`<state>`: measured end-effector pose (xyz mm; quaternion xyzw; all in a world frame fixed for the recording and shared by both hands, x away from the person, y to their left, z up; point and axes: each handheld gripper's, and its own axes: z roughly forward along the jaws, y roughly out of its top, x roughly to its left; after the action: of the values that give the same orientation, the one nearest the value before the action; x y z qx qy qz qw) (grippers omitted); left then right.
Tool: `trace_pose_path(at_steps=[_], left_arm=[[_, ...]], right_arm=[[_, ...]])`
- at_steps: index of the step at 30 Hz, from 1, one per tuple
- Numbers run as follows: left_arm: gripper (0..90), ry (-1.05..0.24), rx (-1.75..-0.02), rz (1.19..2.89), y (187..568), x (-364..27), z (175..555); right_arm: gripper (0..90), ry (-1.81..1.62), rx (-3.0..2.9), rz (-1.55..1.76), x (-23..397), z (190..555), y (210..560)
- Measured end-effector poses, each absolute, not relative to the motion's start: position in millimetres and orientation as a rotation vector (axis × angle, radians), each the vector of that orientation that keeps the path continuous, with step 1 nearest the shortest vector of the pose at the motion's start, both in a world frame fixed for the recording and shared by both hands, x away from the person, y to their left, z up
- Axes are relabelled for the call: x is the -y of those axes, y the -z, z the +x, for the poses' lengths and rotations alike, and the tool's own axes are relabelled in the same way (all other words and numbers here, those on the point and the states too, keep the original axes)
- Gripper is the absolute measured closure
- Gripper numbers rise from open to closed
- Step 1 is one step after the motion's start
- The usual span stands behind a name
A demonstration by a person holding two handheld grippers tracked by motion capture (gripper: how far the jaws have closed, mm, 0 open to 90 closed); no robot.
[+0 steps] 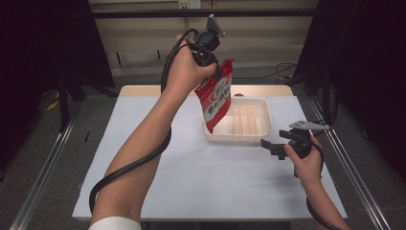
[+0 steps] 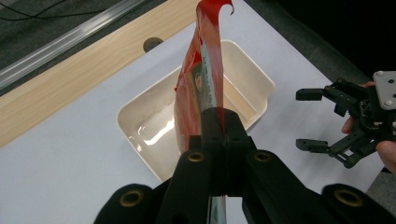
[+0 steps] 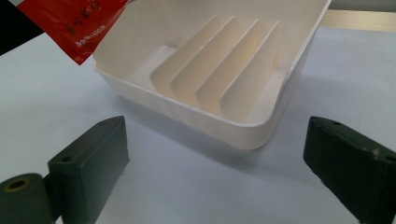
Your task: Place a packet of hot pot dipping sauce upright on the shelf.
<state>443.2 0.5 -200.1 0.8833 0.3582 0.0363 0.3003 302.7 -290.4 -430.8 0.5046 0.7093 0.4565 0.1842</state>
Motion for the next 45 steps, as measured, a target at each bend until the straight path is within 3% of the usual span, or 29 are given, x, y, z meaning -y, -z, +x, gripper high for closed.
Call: trace_pose_path(at_steps=[20,45], left_arm=[[90.0,-0.144,-0.976,2.312,221,-7,465],[90.0,-0.079,-0.981,2.345,257,6,467]], right_arm=[[6.6,-1.287,-1.995,1.421,292,303,430],[6.6,-1.297,-1.995,1.417,293,301,428]])
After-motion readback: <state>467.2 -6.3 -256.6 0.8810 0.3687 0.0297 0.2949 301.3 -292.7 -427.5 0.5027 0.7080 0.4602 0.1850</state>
